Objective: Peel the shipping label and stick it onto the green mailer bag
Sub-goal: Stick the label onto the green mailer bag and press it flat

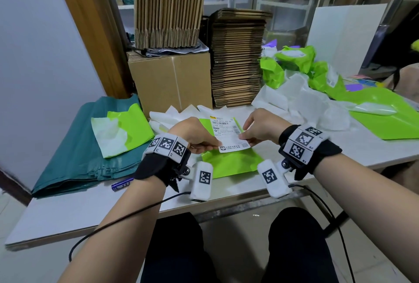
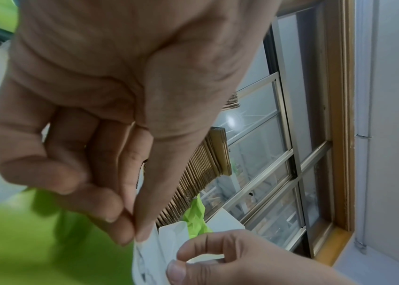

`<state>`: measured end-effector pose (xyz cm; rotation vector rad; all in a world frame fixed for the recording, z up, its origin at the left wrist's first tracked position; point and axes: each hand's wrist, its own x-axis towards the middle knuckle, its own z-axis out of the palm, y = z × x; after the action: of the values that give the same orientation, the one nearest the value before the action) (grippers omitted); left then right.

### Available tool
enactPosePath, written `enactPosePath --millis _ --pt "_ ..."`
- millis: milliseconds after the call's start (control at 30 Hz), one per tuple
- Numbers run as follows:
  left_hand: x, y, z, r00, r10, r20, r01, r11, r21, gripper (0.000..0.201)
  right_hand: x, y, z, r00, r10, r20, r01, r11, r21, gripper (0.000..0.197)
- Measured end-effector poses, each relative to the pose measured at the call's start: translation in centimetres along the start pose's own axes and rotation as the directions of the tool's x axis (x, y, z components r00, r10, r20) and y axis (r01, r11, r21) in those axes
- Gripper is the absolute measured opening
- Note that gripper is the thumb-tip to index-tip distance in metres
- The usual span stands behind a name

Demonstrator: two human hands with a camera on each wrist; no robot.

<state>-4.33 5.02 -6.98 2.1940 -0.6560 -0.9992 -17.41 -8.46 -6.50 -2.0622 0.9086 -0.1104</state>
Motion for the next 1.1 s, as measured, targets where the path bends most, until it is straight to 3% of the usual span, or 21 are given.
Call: enactPosePath --millis 267,600,667,733,867,1100 --pt "0.3 -0.4 0.4 0.999 -0.040 0.008 0.040 0.999 0.009 0.016 0.1 -0.1 0.8 0.995 -0.079 -0.065 0.058 0.960 -0.272 0.015" --pt "0.0 -0.5 0.3 1.000 -0.004 -0.017 0.005 0.999 0.036 0.016 0.2 0.6 1.5 0.965 -0.231 -0.126 0.134 0.844 -0.520 0.038" --pt "0.0 -0.6 0.0 1.000 -0.004 -0.021 0.005 0.999 0.040 0.017 -0.1 0.8 1.6 0.944 -0.323 -0.070 0.242 0.819 -0.520 0.052" --pt "0.0 -0.8 -0.2 1.000 -0.014 -0.019 0.015 0.999 0.041 0.017 -0.5 0.8 1.8 0.926 -0.367 0.082 0.347 0.749 -0.564 0.059" --pt "0.4 -1.3 -0.5 0.999 -0.027 -0.023 0.027 0.999 0.030 0.036 -0.8 1.1 2.4 0.920 -0.218 0.325 0.380 0.698 -0.607 0.060" --pt "0.6 -1.6 -0.7 1.000 -0.027 -0.016 0.027 0.999 0.017 0.034 -0.1 2.4 2.6 0.907 -0.157 0.391 0.380 0.706 -0.598 0.067"
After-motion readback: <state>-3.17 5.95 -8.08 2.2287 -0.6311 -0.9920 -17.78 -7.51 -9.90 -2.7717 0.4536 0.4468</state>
